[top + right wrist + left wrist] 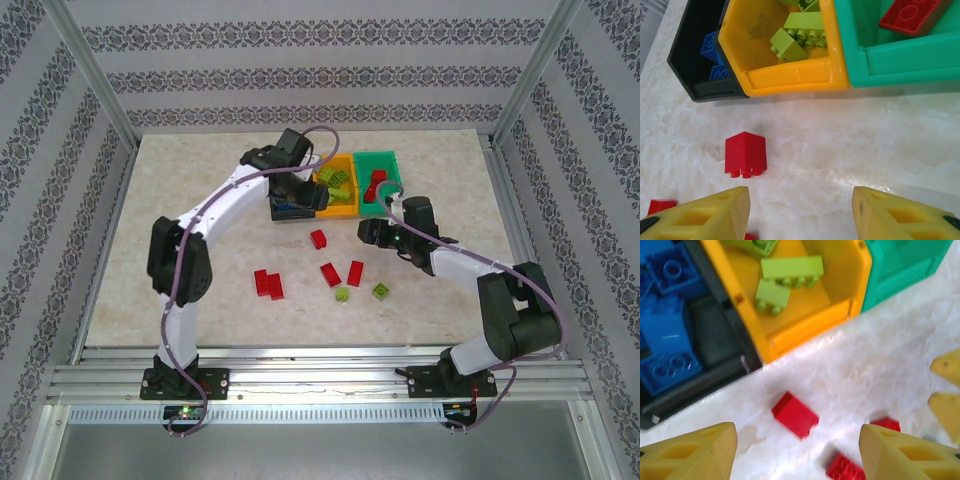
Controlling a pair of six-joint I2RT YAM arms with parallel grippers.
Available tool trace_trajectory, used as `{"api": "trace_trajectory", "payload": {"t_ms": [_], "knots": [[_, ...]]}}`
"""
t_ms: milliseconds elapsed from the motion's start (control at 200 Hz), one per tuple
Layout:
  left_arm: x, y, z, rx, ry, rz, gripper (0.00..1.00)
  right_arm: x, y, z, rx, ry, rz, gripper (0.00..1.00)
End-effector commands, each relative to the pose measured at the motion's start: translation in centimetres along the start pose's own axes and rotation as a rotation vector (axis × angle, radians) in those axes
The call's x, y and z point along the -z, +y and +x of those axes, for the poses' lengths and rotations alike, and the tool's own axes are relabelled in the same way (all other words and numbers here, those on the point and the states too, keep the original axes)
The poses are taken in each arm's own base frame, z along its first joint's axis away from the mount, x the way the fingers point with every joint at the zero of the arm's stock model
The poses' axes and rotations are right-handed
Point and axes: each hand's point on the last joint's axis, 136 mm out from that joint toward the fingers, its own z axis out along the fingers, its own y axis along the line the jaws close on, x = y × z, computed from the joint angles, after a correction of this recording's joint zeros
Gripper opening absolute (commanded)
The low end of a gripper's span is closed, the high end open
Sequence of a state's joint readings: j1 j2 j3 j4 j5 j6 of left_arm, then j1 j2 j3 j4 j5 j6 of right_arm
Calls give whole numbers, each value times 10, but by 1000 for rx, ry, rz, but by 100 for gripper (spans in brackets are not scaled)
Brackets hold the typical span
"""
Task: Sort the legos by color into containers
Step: Pick up the lego from the bottom-center of the table.
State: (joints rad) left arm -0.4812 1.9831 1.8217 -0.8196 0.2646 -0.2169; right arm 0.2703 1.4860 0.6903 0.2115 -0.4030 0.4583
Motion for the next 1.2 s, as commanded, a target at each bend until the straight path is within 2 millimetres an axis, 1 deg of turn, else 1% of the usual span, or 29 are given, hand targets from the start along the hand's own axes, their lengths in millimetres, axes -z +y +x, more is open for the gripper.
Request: {"api": "trace_trajectory", "payload": {"t_ms": [0, 145, 280, 420, 515, 615, 724, 829, 939, 1014, 1194], "knots": [[17, 12, 6, -24, -53, -11, 65, 13, -2, 20, -41, 62, 3, 57], [30, 27, 34, -22, -36, -30, 65, 28, -21, 61, -88, 194, 105, 57], [35, 30, 51, -29, -18, -27, 66, 43, -31, 94, -136, 278, 155, 57], [30, 31, 57, -26, -25, -19, 65, 58, -36, 110, -164, 309, 211, 58], [30, 27, 57, -20, -24, 11, 65, 69, -50, 122, -162, 349, 322, 58], [31, 26, 57, -27, -22, 14, 65, 76, -57, 130, -139, 406, 396, 58], [34, 26, 57, -42, -28, 8, 65, 71, -44, 135, -88, 441, 403, 59], [35, 25, 59, -41, -26, 16, 65, 68, -38, 137, -11, 479, 443, 59], [34, 23, 59, -44, -20, 27, 65, 64, -31, 139, 14, 500, 439, 60], [35, 23, 59, -50, -20, 23, 65, 62, -31, 140, 33, 507, 452, 60], [35, 23, 60, -51, -20, 30, 65, 58, -36, 146, 69, 536, 501, 59]]}}
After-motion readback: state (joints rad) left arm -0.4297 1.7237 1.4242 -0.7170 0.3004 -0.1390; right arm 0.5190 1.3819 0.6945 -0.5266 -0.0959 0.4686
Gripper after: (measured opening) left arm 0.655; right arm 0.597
